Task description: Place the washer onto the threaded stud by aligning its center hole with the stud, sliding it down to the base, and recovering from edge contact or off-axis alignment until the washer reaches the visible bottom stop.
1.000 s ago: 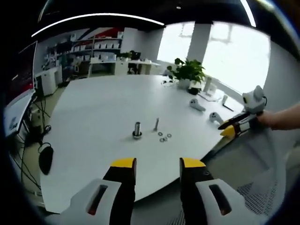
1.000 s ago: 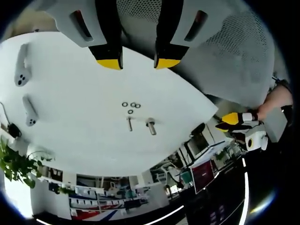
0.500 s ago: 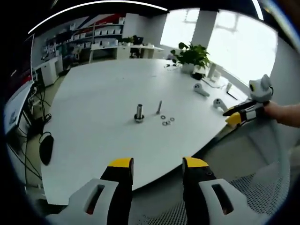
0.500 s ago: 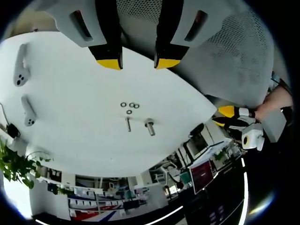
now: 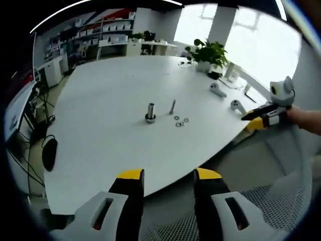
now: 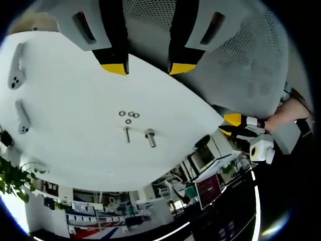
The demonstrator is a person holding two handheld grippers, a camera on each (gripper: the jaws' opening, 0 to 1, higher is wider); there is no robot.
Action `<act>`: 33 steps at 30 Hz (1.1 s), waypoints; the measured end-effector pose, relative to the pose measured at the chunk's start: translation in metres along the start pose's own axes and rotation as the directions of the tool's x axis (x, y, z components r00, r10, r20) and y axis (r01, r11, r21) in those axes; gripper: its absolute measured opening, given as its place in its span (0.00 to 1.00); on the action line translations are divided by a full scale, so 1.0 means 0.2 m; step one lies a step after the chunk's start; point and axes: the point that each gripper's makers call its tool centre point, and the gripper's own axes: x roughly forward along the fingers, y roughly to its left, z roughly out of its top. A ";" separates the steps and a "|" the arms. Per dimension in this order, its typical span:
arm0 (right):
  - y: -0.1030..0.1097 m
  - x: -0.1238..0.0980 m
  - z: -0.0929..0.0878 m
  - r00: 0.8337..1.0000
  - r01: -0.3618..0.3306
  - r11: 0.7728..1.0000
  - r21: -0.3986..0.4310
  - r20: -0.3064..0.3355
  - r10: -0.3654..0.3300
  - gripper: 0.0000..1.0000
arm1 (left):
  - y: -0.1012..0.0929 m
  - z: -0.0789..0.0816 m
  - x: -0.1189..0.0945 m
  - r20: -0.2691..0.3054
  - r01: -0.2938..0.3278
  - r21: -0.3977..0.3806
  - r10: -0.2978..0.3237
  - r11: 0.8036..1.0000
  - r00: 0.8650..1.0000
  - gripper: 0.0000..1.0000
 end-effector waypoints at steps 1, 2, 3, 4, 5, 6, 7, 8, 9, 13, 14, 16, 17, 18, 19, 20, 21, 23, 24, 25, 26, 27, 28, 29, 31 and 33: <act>0.01 0.00 0.00 1.000 -0.010 1.000 -0.006 -0.008 0.010 0.36 | 0.00 0.00 0.00 0.000 0.000 0.001 0.000 1.000 1.000 0.37; 0.01 0.01 0.00 1.000 -0.021 1.000 -0.005 -0.014 0.021 0.36 | 0.01 0.00 0.00 0.001 -0.003 -0.004 0.003 1.000 1.000 0.37; 0.01 0.01 0.01 0.999 -0.033 0.999 -0.004 -0.016 0.033 0.36 | 0.02 0.00 0.00 0.003 -0.003 -0.007 0.003 1.000 1.000 0.37; -0.01 0.01 0.00 0.999 -0.032 0.999 0.011 -0.028 0.033 0.36 | 0.02 0.00 -0.01 0.003 -0.004 -0.011 0.004 1.000 1.000 0.37; -0.03 0.02 0.00 0.999 -0.027 1.000 0.013 -0.030 0.027 0.36 | 0.02 0.00 -0.01 0.004 -0.001 -0.013 0.001 1.000 1.000 0.37; -0.05 0.02 0.00 0.999 -0.018 1.000 0.015 -0.030 0.019 0.38 | 0.01 0.00 -0.01 0.003 0.001 -0.006 -0.001 1.000 1.000 0.37; -0.07 0.02 0.01 0.999 -0.015 1.000 0.018 -0.029 0.016 0.40 | 0.01 0.00 0.00 -0.003 0.003 0.008 -0.003 1.000 1.000 0.36; -0.08 0.03 0.02 0.999 -0.017 1.000 0.018 -0.032 0.018 0.41 | 0.00 -0.01 0.00 -0.006 0.004 0.009 -0.004 1.000 1.000 0.36; -0.09 0.03 0.03 0.999 -0.020 1.000 0.007 -0.036 0.020 0.41 | 0.00 -0.01 0.00 -0.006 0.005 0.006 -0.005 1.000 1.000 0.36; -0.13 0.06 0.12 0.999 -0.001 0.999 -0.054 -0.036 -0.001 0.41 | 0.01 0.01 -0.01 0.015 0.004 -0.008 -0.004 1.000 1.000 0.35; -0.15 0.08 0.15 0.999 0.006 0.998 -0.068 -0.031 -0.009 0.41 | 0.01 0.01 -0.01 0.015 0.004 -0.008 -0.004 1.000 1.000 0.35; -0.16 0.13 0.19 0.999 0.010 0.996 -0.085 -0.033 -0.013 0.41 | 0.02 0.01 -0.01 0.010 0.002 -0.008 -0.002 1.000 1.000 0.34; -0.17 0.16 0.21 0.999 0.011 0.995 -0.097 -0.040 -0.015 0.40 | 0.02 0.01 -0.01 0.010 0.002 -0.009 -0.002 1.000 1.000 0.33; -0.19 0.20 0.22 0.998 0.013 0.992 -0.127 -0.054 -0.020 0.39 | 0.02 0.01 -0.01 0.014 0.002 -0.010 -0.002 1.000 1.000 0.33; -0.19 0.21 0.22 0.998 0.013 0.991 -0.135 -0.060 -0.021 0.38 | 0.02 0.01 -0.01 0.019 0.002 -0.011 -0.002 1.000 1.000 0.33; -0.21 0.26 0.23 0.996 0.012 0.987 -0.158 -0.081 -0.025 0.37 | 0.02 0.02 -0.01 0.023 0.002 -0.012 -0.002 1.000 1.000 0.33; -0.21 0.30 0.23 0.995 0.008 0.986 -0.167 -0.098 -0.025 0.37 | 0.02 0.02 -0.01 0.025 0.002 -0.012 -0.002 1.000 1.000 0.33; -0.23 0.35 0.23 0.991 0.010 0.982 -0.190 -0.127 -0.035 0.36 | 0.02 0.02 -0.01 0.024 0.001 -0.013 -0.001 1.000 1.000 0.32; -0.25 0.39 0.23 0.989 0.011 0.976 -0.219 -0.144 -0.044 0.35 | 0.02 0.02 -0.01 0.023 0.002 -0.013 -0.001 1.000 1.000 0.32; -0.26 0.41 0.22 0.986 0.011 0.973 -0.229 -0.159 -0.049 0.35 | 0.02 0.02 -0.01 0.023 0.002 -0.013 -0.001 1.000 1.000 0.32; -0.28 0.45 0.21 0.982 0.013 0.972 -0.235 -0.178 -0.056 0.35 | 0.02 0.02 -0.01 0.024 0.002 -0.014 -0.002 1.000 1.000 0.32; -0.28 0.47 0.21 0.982 0.013 0.972 -0.233 -0.182 -0.057 0.35 | 0.02 0.02 -0.01 0.025 0.002 -0.015 -0.002 1.000 1.000 0.32; -0.28 0.49 0.21 0.981 0.010 0.972 -0.233 -0.186 -0.055 0.35 | 0.03 0.02 -0.01 0.026 0.002 -0.015 -0.001 1.000 1.000 0.31; -0.29 0.51 0.20 0.980 0.003 0.971 -0.240 -0.192 -0.051 0.34 | 0.03 0.02 -0.01 0.027 0.000 -0.016 0.000 1.000 1.000 0.31; -0.31 0.54 0.19 0.977 0.005 0.967 -0.253 -0.204 -0.058 0.31 | 0.03 0.02 -0.01 0.028 0.000 -0.018 0.001 1.000 1.000 0.31; -0.34 0.58 0.18 0.970 0.017 0.965 -0.262 -0.228 -0.079 0.31 | 0.03 0.02 -0.01 0.032 0.000 -0.018 0.001 1.000 1.000 0.31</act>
